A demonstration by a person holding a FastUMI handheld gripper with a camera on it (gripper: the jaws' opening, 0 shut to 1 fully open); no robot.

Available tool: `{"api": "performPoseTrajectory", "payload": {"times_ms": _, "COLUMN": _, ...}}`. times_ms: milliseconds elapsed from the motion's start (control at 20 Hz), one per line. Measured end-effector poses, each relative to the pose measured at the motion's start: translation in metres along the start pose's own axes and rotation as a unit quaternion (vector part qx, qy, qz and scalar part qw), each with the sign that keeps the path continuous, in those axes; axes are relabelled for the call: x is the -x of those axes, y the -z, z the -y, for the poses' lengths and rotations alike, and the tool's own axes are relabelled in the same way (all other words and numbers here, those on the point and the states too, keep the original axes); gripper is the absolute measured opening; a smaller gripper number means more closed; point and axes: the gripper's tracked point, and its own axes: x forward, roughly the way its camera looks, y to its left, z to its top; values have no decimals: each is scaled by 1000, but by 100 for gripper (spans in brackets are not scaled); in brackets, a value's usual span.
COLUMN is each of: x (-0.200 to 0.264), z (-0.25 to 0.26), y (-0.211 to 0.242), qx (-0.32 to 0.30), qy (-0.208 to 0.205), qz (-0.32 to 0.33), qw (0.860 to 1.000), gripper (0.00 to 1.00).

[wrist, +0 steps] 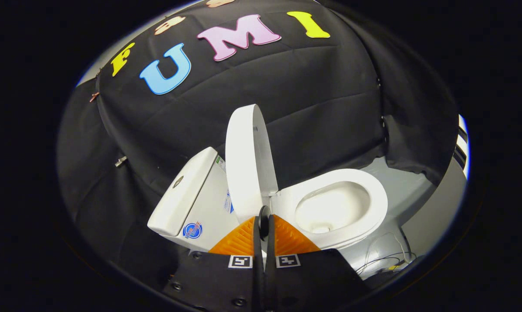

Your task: Open the toilet lid.

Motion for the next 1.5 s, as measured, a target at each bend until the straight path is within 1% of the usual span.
{"api": "performPoseTrajectory", "payload": {"times_ms": 150, "x": 1, "z": -13, "y": 1, "qx": 26, "qy": 21, "qz": 5, "qw": 999, "gripper": 5}}
{"api": "performPoseTrajectory", "payload": {"times_ms": 550, "x": -3, "z": -52, "y": 11, "qx": 59, "qy": 48, "qz": 11, "qw": 997, "gripper": 5}}
{"api": "performPoseTrajectory", "payload": {"times_ms": 1150, "x": -12, "z": -98, "y": 26, "qx": 118, "qy": 77, "qz": 27, "qw": 990, "gripper": 7}}
{"api": "performPoseTrajectory", "payload": {"times_ms": 1300, "x": -15, "z": -109, "y": 31, "qx": 138, "qy": 80, "qz": 36, "qw": 987, "gripper": 8}}
{"api": "performPoseTrajectory", "payload": {"times_ms": 1500, "x": -19, "z": -119, "y": 37, "qx": 149, "qy": 80, "qz": 40, "qw": 985, "gripper": 8}}
